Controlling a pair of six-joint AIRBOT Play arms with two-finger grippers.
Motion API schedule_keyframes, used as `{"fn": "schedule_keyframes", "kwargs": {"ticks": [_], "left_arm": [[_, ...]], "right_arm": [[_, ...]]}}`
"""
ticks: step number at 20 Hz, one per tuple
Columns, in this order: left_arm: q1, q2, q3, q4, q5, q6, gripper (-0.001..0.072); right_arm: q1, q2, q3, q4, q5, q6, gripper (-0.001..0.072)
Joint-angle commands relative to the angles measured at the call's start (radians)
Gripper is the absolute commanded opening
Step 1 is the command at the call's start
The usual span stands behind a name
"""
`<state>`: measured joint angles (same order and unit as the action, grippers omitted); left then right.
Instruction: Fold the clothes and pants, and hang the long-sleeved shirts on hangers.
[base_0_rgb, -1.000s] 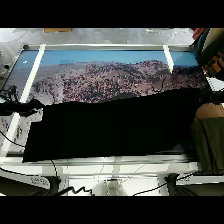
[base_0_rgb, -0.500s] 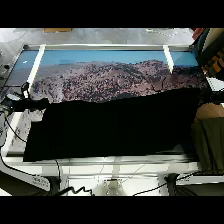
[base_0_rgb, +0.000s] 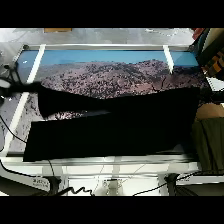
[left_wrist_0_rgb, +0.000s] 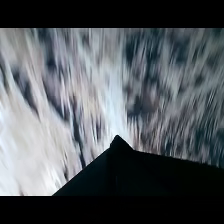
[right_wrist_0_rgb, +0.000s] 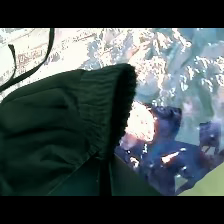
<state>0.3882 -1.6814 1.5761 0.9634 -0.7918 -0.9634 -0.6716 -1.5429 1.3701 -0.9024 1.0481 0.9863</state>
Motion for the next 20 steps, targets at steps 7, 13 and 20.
{"fn": "schedule_keyframes", "kwargs": {"ticks": [7,13,20], "left_arm": [[0.000,0.080,0.174,0.146,-0.325,0.098,0.0002],[0.000,0.080,-0.237,0.336,-0.270,0.078,0.0004],[0.001,0.079,-0.285,0.566,-0.224,0.025,0.0032]], "right_arm": [[0.000,0.000,0.001,0.000,0.019,0.001,0.0020],[0.000,0.000,0.001,0.000,0.026,0.001,0.0021],[0.000,0.000,0.001,-0.003,0.021,0.001,0.0020]]}}
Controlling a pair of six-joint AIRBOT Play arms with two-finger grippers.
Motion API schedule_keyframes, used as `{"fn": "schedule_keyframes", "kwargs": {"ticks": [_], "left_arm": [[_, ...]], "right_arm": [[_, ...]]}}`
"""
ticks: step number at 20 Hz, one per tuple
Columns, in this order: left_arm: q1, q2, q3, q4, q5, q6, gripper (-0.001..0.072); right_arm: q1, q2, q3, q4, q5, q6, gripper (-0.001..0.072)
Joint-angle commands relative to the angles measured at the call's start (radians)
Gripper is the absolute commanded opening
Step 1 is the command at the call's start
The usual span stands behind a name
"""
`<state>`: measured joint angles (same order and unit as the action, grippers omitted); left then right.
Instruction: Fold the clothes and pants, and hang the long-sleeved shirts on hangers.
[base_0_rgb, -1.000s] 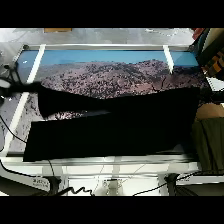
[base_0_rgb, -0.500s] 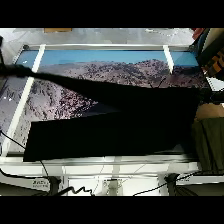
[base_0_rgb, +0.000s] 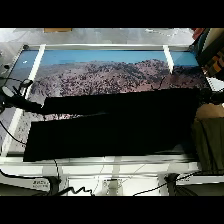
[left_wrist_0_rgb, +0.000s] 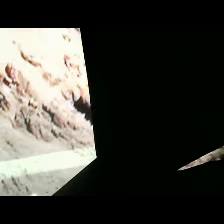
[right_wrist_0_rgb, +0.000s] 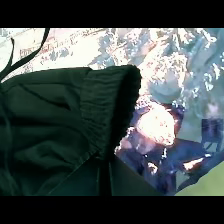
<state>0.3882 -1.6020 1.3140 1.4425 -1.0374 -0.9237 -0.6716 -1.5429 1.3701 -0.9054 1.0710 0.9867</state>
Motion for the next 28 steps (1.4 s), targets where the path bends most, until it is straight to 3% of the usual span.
{"fn": "schedule_keyframes", "kwargs": {"ticks": [1,2,3,10,14,16,17,18,23,26,27,28], "left_arm": [[0.001,0.000,-0.023,0.086,0.026,-0.015,0.0195],[0.001,0.000,-0.022,0.087,0.028,-0.026,0.0512],[0.002,0.000,-0.021,0.092,0.029,-0.068,0.0665],[0.090,0.001,-0.021,0.032,0.028,-0.301,0.0663],[0.209,-0.009,-0.021,-0.343,0.034,-0.319,0.0663],[0.266,-0.038,-0.021,-0.535,0.030,-0.388,0.0661],[0.285,-0.058,-0.021,-0.597,0.022,-0.429,0.0618],[0.294,-0.079,-0.021,-0.628,0.010,-0.466,0.0579],[0.253,-0.183,-0.021,-0.644,-0.025,-0.599,0.0579],[0.217,-0.208,-0.021,-0.644,-0.044,-0.599,0.0565],[0.209,-0.209,-0.021,-0.647,-0.058,-0.599,0.0465],[0.207,-0.209,-0.021,-0.665,-0.074,-0.599,0.0318]], "right_arm": [[0.000,0.000,0.001,0.000,-0.001,0.000,0.0020],[0.000,0.000,0.001,0.000,0.000,0.000,0.0021],[0.000,0.000,0.001,0.000,-0.001,0.000,0.0020],[0.000,0.000,0.001,0.000,-0.011,0.000,0.0020],[0.000,0.000,0.001,0.000,-0.021,0.000,0.0020],[0.000,0.000,0.000,0.000,-0.021,0.000,0.0020],[0.000,0.000,0.000,0.000,-0.020,0.000,0.0020],[0.000,0.000,0.000,0.000,-0.020,0.000,0.0020],[0.000,0.000,0.000,0.000,-0.020,0.000,0.0021],[0.000,0.000,0.000,-0.001,-0.020,0.000,0.0021],[0.000,0.000,0.000,-0.001,-0.021,0.000,0.0021],[0.000,0.000,0.000,-0.001,-0.022,0.000,0.0020]]}}
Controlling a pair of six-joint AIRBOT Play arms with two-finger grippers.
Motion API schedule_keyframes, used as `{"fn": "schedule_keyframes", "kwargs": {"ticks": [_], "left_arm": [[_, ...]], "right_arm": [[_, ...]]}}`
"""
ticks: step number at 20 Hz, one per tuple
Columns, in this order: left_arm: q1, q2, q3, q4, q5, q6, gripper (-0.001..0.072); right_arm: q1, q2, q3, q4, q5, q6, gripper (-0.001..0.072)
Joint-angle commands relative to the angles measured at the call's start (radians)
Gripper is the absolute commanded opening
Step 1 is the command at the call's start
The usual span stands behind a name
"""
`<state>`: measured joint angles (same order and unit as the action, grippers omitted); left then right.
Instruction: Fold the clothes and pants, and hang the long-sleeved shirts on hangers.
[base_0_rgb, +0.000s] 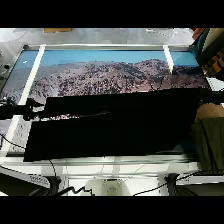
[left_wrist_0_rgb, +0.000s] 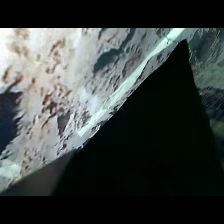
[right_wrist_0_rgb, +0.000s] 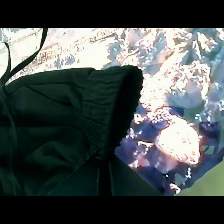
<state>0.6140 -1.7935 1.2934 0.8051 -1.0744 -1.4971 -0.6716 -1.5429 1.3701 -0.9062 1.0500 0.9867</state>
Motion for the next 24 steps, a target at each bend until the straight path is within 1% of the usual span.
{"fn": "schedule_keyframes", "kwargs": {"ticks": [1,2,3,4,5,6,8,9,11,13,14,15,16,18,19,21,24], "left_arm": [[-0.019,-0.017,0.000,-0.073,-0.045,-0.019,0.0152],[-0.016,-0.017,0.002,-0.137,-0.045,0.023,0.0041],[-0.010,-0.017,0.008,-0.228,-0.045,0.104,0.0010],[-0.006,-0.017,0.020,-0.322,-0.045,0.188,0.0008],[-0.005,-0.017,0.040,-0.395,-0.045,0.236,0.0008],[-0.004,-0.017,0.074,-0.448,-0.046,0.261,0.0007],[-0.008,-0.017,0.167,-0.469,-0.069,0.288,0.0007],[-0.008,-0.016,0.228,-0.468,-0.097,0.336,0.0006],[-0.006,-0.001,0.338,-0.456,-0.136,0.468,0.0006],[0.000,0.039,0.396,-0.406,-0.107,0.561,0.0006],[0.001,0.067,0.399,-0.366,-0.064,0.618,0.0005],[0.001,0.088,0.399,-0.291,-0.043,0.647,0.0005],[-0.004,0.098,0.398,-0.180,-0.053,0.652,0.0004],[-0.034,0.096,0.359,0.076,-0.116,0.639,0.0005],[-0.047,0.095,0.305,0.161,-0.110,0.620,0.0005],[-0.060,0.091,0.196,0.255,-0.072,0.607,0.0005],[-0.055,0.090,0.068,0.283,-0.006,0.595,0.0005]], "right_arm": [[0.000,0.000,0.000,0.000,-0.003,0.000,0.0020],[0.000,0.000,0.000,0.000,-0.003,0.000,0.0021],[0.000,0.000,0.000,0.001,-0.003,0.000,0.0021],[0.003,0.000,0.000,0.001,-0.003,0.000,0.0020],[0.008,0.000,0.000,0.001,-0.003,0.000,0.0021],[0.021,0.000,0.000,0.001,-0.004,0.000,0.0020],[0.060,0.000,0.000,0.000,-0.014,-0.003,0.0020],[0.081,0.000,0.000,0.000,-0.032,-0.003,0.0021],[0.121,0.000,0.001,0.001,-0.102,-0.003,0.0021],[0.151,0.000,0.001,0.009,-0.191,0.001,0.0020],[0.163,0.000,0.001,0.021,-0.229,0.001,0.0021],[0.177,0.000,0.001,0.022,-0.278,0.001,0.0020],[0.191,-0.001,-0.001,0.022,-0.333,0.004,0.0020],[0.227,-0.017,-0.004,0.013,-0.458,0.066,0.0020],[0.245,-0.035,-0.004,0.010,-0.511,0.100,0.0020],[0.277,-0.081,-0.004,0.011,-0.574,0.157,0.0020],[0.305,-0.145,-0.004,0.013,-0.591,0.208,0.0020]]}}
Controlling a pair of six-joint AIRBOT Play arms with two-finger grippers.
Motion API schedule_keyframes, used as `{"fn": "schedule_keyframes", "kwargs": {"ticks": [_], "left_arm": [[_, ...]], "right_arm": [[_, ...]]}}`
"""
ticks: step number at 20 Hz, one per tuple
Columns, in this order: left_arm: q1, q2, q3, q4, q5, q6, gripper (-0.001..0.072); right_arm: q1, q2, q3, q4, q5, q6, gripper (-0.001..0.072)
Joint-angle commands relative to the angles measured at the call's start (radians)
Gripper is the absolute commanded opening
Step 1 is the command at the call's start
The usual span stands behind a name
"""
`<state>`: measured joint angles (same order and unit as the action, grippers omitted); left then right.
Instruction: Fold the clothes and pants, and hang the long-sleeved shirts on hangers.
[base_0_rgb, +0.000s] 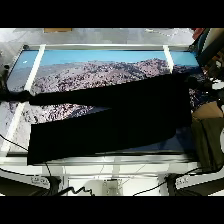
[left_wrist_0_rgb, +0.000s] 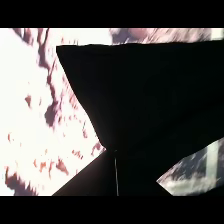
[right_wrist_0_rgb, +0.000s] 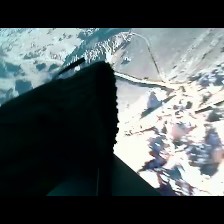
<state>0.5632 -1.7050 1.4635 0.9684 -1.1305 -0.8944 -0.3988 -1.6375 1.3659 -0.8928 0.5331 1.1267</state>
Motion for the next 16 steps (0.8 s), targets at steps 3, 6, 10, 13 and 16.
{"fn": "schedule_keyframes", "kwargs": {"ticks": [3,6,10,13,16], "left_arm": [[-0.004,0.002,-0.121,0.219,0.054,-0.026,0.0008],[-0.003,0.002,-0.120,0.282,0.054,-0.026,0.0022],[-0.003,0.002,-0.120,0.318,0.054,-0.030,0.0708],[-0.005,0.006,-0.118,0.317,0.054,-0.030,0.0717],[-0.005,0.006,-0.118,0.277,0.076,-0.062,0.0695]], "right_arm": [[0.034,-0.068,0.000,-0.002,-0.082,0.069,0.0020],[0.034,-0.068,0.001,-0.002,-0.088,0.069,0.0020],[0.034,-0.067,0.002,-0.002,-0.088,0.069,0.0020],[0.034,-0.065,0.007,-0.004,-0.085,0.068,0.0021],[0.034,-0.065,0.007,-0.005,-0.085,0.068,0.0021]]}}
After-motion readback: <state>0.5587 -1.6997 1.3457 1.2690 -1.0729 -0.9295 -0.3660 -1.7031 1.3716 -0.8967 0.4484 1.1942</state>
